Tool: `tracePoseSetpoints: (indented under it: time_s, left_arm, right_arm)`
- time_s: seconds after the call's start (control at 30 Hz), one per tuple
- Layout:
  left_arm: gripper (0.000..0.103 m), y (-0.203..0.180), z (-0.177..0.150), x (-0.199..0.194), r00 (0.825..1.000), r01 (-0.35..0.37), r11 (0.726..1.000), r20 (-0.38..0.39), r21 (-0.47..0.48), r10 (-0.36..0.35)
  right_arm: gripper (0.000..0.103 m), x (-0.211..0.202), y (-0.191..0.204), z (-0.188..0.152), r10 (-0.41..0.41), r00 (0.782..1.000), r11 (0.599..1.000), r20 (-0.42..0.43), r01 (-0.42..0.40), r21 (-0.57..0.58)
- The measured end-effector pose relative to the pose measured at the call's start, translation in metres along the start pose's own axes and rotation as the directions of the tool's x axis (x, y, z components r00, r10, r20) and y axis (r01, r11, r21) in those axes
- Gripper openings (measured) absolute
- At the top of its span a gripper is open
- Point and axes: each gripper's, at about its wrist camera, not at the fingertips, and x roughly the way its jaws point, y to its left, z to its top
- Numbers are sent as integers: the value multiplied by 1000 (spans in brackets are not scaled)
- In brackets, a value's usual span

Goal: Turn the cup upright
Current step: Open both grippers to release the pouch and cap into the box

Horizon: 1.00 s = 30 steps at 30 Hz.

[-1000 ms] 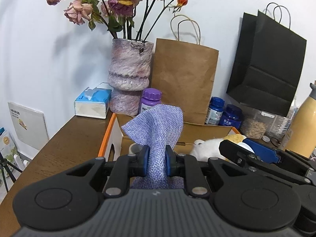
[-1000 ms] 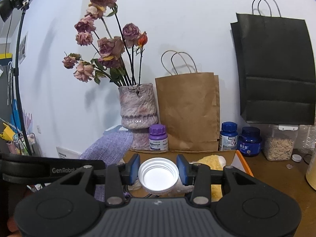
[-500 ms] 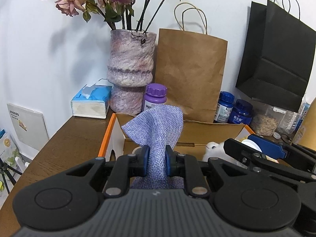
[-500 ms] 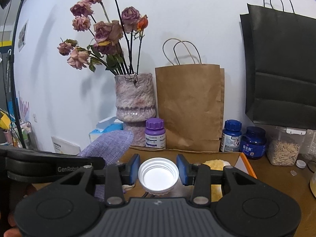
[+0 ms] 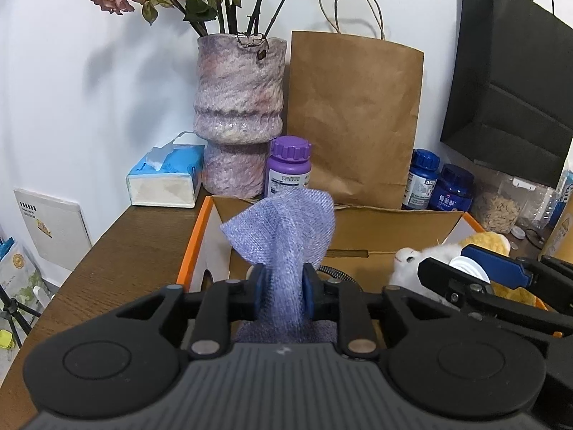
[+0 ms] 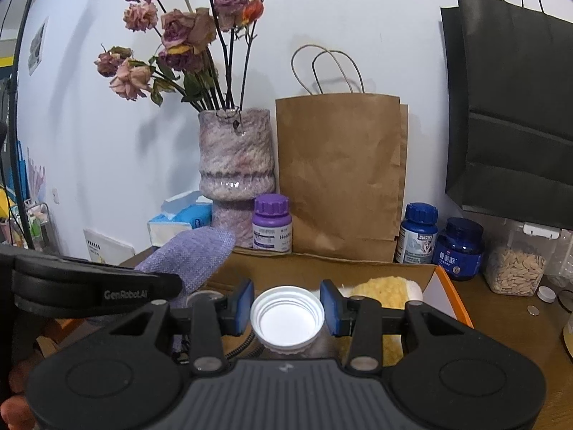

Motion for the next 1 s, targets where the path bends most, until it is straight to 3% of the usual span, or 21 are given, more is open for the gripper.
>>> tracePoseSetpoints:
  time_s: [0.07,0.1,0.17,0.23,0.3,0.4,0.5,1.0]
  left_arm:
    - [36,1,0,1,1000,-5,1000,1,5,5]
    - [48,1,0,1,1000,-12,1000,4,4,12]
    - [53,2,0,0,1000,-27,1000,12,3,27]
    - [64,4,1,-1,999,-29,1000,14,-2,29]
    - [79,5,2,-3,998,-51,999,27,-7,51]
    - [86,6,3,-6,995,-84,996,51,-4,84]
    - [101,9,4,-8,992,-107,994,65,-23,108]
    - [103,10,4,-27,987,-120,992,103,-30,122]
  right_arm:
    - [40,0,0,-1,-9,1000,1000,-6,9,-7]
    - [40,0,0,-1,-14,1000,1000,-6,14,-10]
    - [41,0,-1,-1,-18,1000,1000,-8,18,-9]
    - [48,1,-2,-1,-26,1000,1000,-10,26,-7]
    - [66,0,-3,-1,-28,1000,1000,-9,28,-3]
    - [89,-2,-5,0,-31,1000,1000,2,31,3]
    - [103,-4,-7,1,-48,999,999,11,48,8]
    - [103,-21,-8,5,-65,997,998,34,65,7]
